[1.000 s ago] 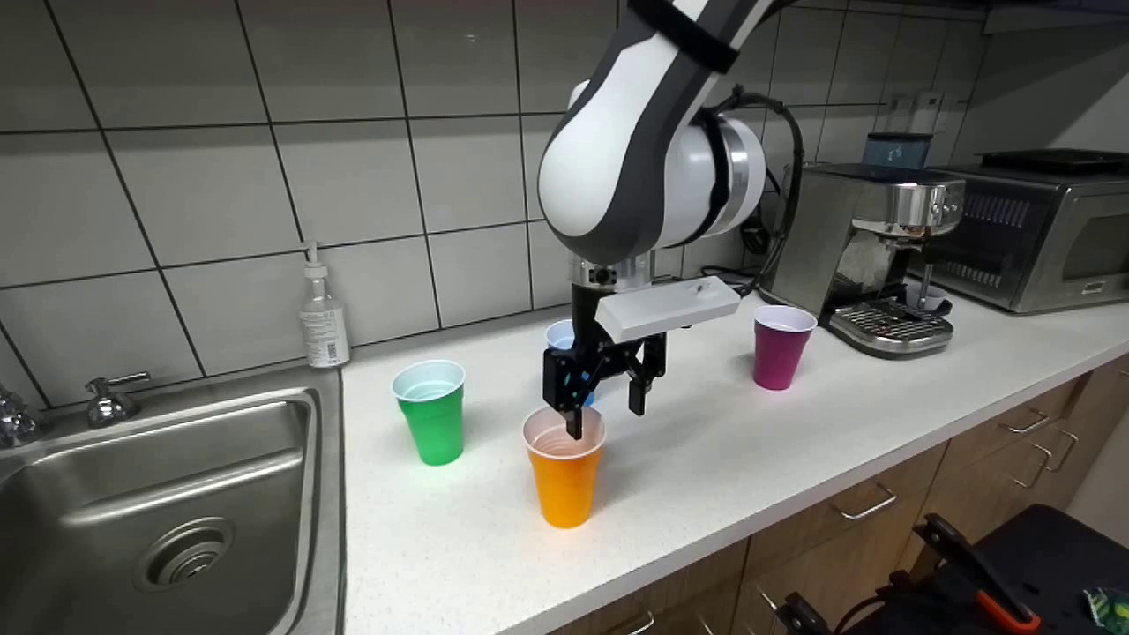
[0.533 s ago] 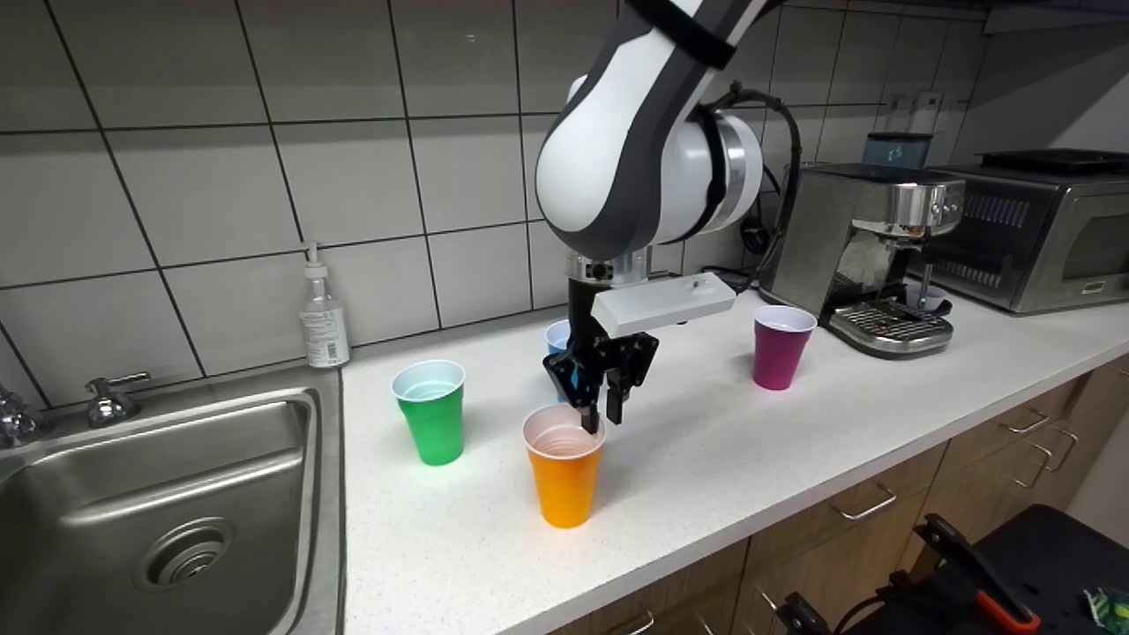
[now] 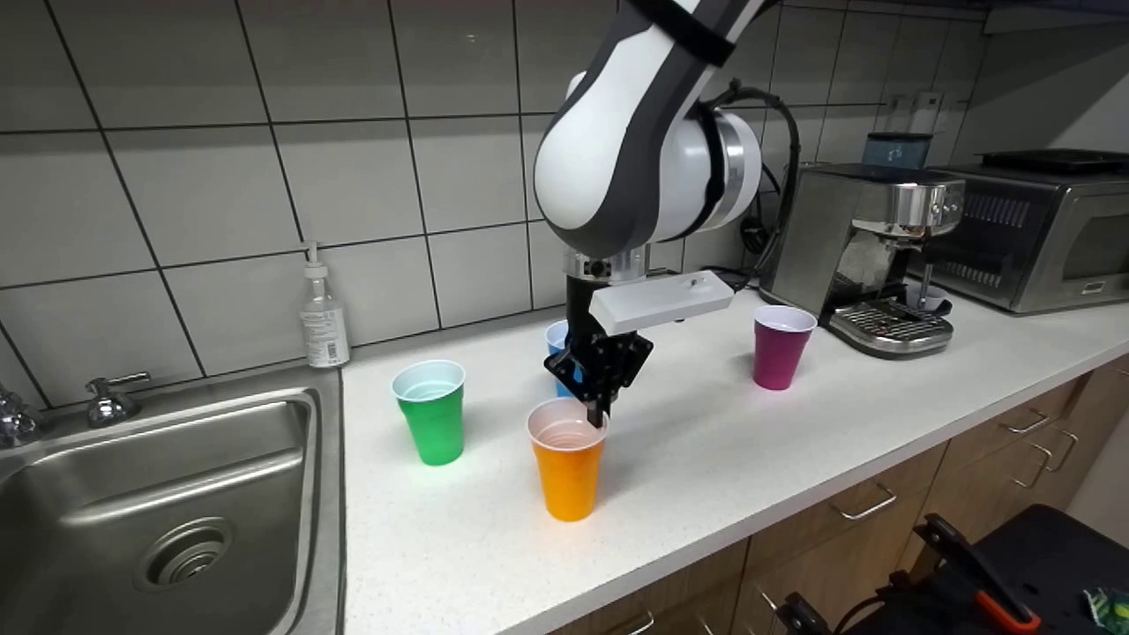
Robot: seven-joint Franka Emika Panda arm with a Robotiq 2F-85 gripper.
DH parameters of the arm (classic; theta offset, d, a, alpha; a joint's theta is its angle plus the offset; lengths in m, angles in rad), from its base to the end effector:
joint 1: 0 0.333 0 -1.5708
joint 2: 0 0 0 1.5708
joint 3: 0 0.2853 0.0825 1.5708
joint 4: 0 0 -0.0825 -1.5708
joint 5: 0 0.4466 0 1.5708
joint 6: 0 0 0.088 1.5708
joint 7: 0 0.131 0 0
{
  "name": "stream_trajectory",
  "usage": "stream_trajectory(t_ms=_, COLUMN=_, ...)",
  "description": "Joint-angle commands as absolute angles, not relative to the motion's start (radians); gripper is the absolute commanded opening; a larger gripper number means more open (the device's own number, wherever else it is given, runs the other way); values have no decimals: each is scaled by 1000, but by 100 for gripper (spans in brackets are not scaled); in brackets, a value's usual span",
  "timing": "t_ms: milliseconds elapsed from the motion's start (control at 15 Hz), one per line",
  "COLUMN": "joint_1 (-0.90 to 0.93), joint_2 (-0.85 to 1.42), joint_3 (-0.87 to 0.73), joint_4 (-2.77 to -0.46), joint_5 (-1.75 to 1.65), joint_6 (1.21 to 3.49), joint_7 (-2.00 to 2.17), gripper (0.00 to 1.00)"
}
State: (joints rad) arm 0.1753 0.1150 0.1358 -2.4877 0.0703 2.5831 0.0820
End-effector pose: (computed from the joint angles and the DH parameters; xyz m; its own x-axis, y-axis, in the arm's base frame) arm 0.4756 0.1553 0.1338 0.9855 0.1681 -0.0247 0.1668 -0.9847 -0.0498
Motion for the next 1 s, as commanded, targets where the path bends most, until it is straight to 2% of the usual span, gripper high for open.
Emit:
stream_trajectory(t_ms=0, joint_1=167, joint_2=86, joint_3=147, joint_4=-2496, joint_5=88, joint_6=2579, joint_7=71, gripper=1)
stream_trajectory(t_ms=933, joint_1=159, joint_2=-124, joint_3=113, joint_4=-2490, joint_5=342, joint_6=2535, joint_7=-99, gripper=1)
